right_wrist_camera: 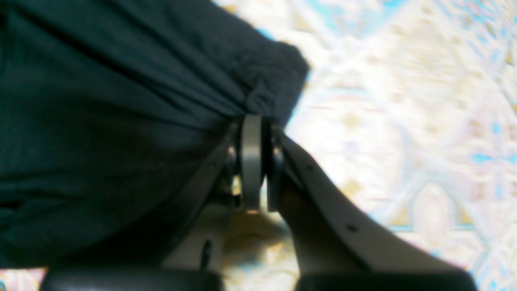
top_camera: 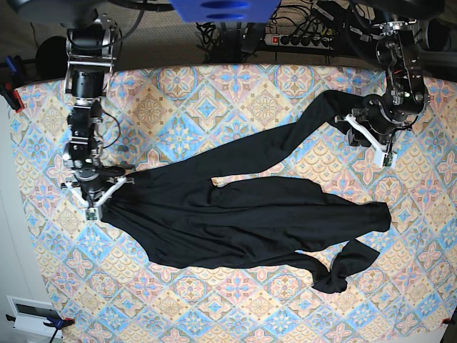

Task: Layout the t-shirt on the table in an organized manner, then fold the t-shirt properly
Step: 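Release the sleeve with the left gripper and reach along the shirt's side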

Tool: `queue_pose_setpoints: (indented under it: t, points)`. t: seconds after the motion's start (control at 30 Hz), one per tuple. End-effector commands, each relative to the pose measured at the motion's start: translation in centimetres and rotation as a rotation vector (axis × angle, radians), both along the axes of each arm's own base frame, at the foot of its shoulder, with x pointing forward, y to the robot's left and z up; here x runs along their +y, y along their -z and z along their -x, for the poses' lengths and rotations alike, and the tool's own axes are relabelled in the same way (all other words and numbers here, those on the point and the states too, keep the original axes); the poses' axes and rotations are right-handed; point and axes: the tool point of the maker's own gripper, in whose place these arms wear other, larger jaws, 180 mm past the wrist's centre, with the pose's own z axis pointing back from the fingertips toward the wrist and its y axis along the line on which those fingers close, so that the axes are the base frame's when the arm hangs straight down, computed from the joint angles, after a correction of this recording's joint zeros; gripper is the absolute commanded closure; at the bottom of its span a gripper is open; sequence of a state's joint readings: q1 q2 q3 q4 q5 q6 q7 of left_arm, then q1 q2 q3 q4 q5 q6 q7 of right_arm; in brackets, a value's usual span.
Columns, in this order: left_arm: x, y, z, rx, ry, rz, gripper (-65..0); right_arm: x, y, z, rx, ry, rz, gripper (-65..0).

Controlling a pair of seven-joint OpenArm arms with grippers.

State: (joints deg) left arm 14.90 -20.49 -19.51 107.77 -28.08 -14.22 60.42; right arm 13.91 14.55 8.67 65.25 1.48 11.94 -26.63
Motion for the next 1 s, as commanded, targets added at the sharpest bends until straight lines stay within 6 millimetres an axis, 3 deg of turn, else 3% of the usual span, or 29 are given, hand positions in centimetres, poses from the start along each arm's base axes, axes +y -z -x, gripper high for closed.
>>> queue_pose_setpoints:
  t: [0.0,0.13,0.27,0.4,0.53,0.77,0.97]
  points:
    - [0.2,-1.1,-0.7,-0.042,0.007,-0.010,-17.4,-1.0,-2.1,-1.0,-0.066,0.011,0.005,0.0]
    - [0.2,-1.1,-0.7,-0.042,0.007,-0.010,-17.4,-3.3,-2.0,0.4,-0.072,0.076,-0.008,0.0]
    - [0.2,-1.1,-0.7,-0.043,0.006,-0.010,-17.4,-3.5,-2.3,1.1,-0.087,0.062,-0.054,0.0]
    - [0.2,-1.1,-0.8,-0.045,0.006,-0.010,-17.4,-5.5,-3.0,1.8,-0.134,0.122,-0.148,0.0]
    - [0.3,-1.3,-1.0,-0.053,0.006,-0.010,-17.4,-6.0,-2.0,3.1,-0.102,0.149,-0.178,0.0]
    - [1.2,-2.6,-5.6,-0.112,-0.033,0.019,-17.8,-5.9,-2.0,3.1,-0.103,0.150,-0.186,0.0]
    - [0.3,-1.2,-9.9,-0.074,-0.032,0.081,-17.9,-5.8,-1.9,3.1,-0.103,0.148,-0.187,0.0]
